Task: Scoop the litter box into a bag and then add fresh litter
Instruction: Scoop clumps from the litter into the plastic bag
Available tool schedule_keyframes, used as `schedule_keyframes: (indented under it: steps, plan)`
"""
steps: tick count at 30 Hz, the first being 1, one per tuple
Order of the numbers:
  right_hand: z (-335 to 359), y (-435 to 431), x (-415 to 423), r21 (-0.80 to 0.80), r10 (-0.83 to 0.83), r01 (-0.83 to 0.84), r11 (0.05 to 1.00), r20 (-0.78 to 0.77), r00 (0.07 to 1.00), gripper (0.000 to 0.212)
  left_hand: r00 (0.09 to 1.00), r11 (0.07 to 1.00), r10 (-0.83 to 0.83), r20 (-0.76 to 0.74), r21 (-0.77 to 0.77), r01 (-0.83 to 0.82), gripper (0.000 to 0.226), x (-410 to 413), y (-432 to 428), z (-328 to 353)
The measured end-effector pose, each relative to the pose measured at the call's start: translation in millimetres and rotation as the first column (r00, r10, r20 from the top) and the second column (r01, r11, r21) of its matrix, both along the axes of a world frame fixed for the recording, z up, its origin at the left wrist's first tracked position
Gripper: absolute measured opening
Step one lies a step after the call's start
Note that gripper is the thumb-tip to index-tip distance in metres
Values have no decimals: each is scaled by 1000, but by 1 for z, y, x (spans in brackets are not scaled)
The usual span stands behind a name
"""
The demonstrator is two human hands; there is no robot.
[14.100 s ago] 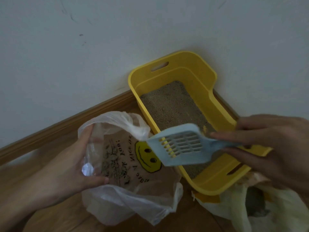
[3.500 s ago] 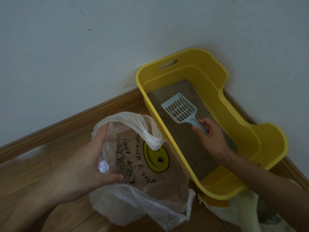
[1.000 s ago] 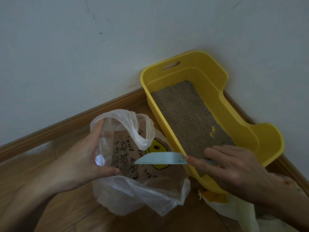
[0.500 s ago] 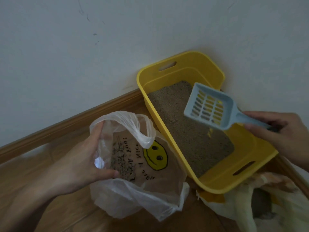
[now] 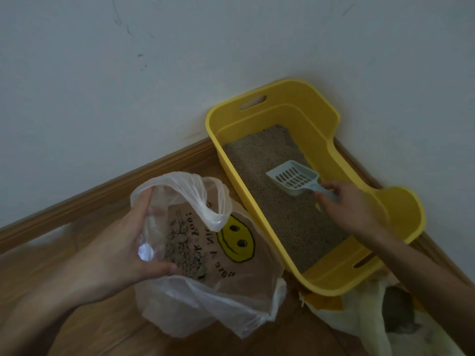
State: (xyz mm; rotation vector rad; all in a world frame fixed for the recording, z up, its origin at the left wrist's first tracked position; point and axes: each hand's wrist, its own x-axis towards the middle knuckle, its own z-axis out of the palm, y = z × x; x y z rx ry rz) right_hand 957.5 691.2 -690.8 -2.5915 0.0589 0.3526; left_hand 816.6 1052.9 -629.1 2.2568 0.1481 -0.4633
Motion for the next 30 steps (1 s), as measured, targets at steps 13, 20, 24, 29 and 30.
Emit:
schedule_keyframes:
  steps: [13, 20, 24, 29, 30]
  plan:
    - [-41, 49, 20, 278, -225, 249, 928, -115, 968, 23, 999, 999, 25, 22, -21, -25, 124, 0, -8, -1]
    - [-53, 92, 47, 399, -411, 459, 793, -206, 888, 32, 1000, 1000, 1, 10, -19, -1, 126, 0, -7, -4]
    - [-55, 111, 63, 436, -472, 530, 727, -242, 848, 35, 1000, 1000, 6, 23, -28, -6, 120, 2, -8, -7]
    - [-58, 129, 77, 462, -506, 608, 646, -337, 794, 49, 1000, 1000, -1, 12, -6, 1, 126, 1, -10, -7]
    - [-61, 131, 80, 467, -519, 628, 622, -355, 778, 50, 1000, 1000, 1, 9, -5, 0, 124, 1, -11, -7]
